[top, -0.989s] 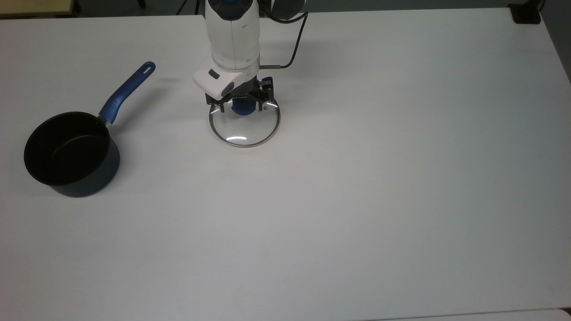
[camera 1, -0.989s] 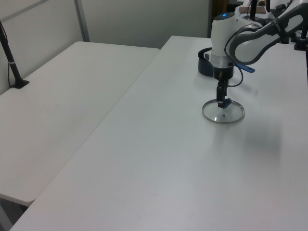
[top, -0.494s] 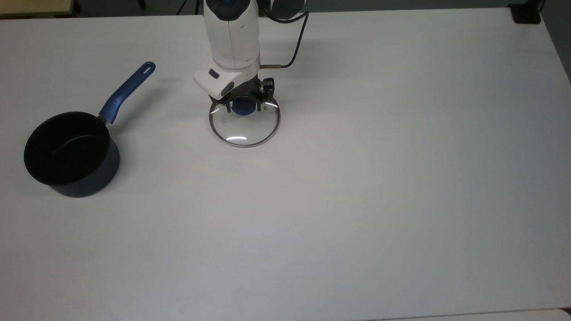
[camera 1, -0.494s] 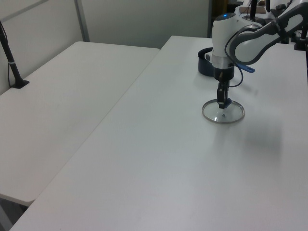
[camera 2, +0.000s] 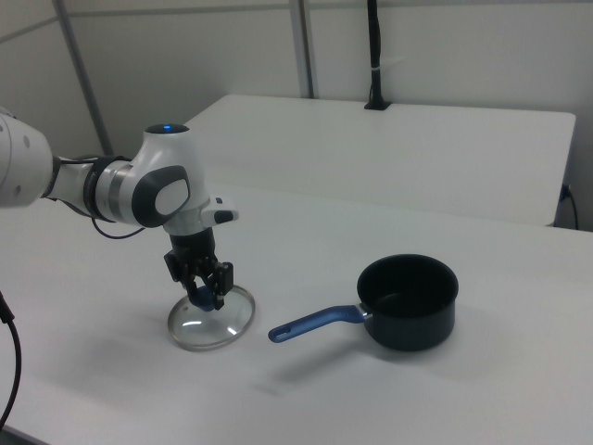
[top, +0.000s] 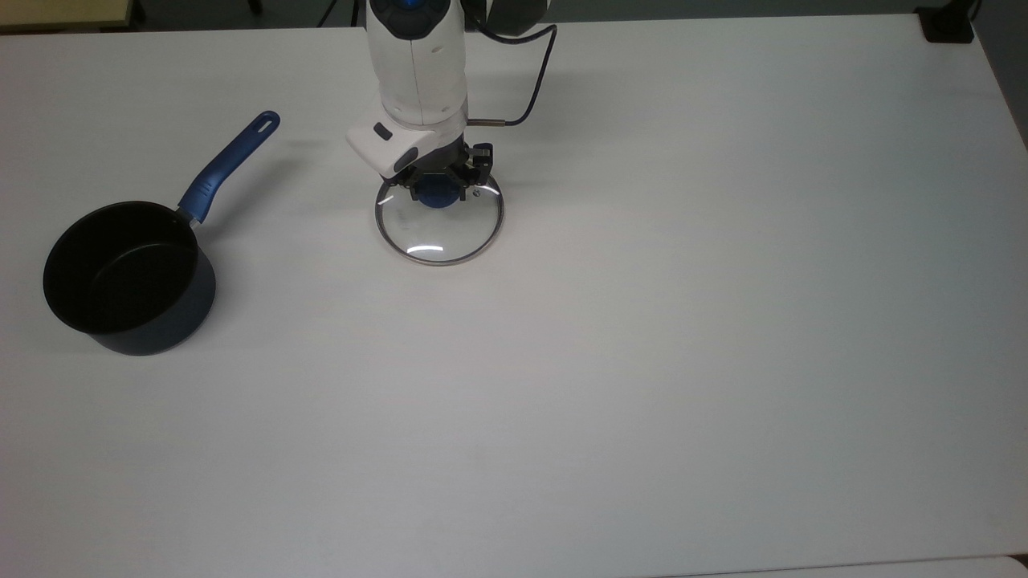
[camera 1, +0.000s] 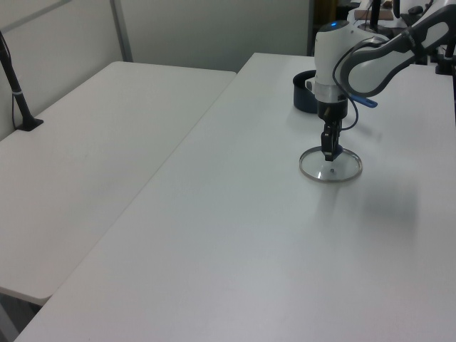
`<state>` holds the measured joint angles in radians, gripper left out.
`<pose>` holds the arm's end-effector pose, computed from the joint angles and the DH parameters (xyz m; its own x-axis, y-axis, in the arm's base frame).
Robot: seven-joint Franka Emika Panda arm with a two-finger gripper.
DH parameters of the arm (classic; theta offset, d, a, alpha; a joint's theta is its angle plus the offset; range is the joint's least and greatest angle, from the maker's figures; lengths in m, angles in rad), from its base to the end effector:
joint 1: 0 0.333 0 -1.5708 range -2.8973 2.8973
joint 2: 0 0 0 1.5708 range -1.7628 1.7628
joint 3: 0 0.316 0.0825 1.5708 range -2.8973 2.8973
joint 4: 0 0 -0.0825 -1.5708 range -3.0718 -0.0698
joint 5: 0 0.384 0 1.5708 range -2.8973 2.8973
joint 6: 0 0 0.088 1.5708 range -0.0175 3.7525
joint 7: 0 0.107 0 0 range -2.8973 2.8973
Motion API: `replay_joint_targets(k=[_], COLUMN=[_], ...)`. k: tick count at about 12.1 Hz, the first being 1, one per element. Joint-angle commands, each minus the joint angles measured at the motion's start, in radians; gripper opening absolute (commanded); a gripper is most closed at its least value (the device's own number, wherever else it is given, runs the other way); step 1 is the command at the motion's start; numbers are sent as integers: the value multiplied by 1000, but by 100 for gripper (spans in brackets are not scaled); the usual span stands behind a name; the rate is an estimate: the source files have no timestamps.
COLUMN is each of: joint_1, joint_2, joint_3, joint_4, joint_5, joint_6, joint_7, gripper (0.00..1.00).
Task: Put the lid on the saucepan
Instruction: 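Close the gripper on the blue knob and lift the lid, then carry the held lid over to the blue saucepan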
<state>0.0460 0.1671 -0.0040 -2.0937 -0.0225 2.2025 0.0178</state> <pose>0.5637 0.0230 0.3381 0.9976 0.0374 -0.0581 0.0386 -0.9991 0.0190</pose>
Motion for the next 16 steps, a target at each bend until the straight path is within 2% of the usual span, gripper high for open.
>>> replay_joint_targets(k=[1, 2, 4, 7, 9, 11, 13, 16], joint_1=[-15, -15, -28, -141, -219, -299, -345, -397], joint_2=[-32, 4, 55, 158, 225, 252, 284, 322], joint_3=[-5, -11, -17, -19, -19, -19, -19, -21], joint_4=[145, 249, 404, 593, 655, 667, 684, 718], joint_5=[44, 73, 81, 73, 72, 73, 73, 72], joint_6=[-148, -217, -271, -270, -242, -164, -84, -55], joint_7=[10, 10, 11, -22, -114, -173, -209, -240], gripper=[42, 42, 42, 42, 42, 42, 42, 42])
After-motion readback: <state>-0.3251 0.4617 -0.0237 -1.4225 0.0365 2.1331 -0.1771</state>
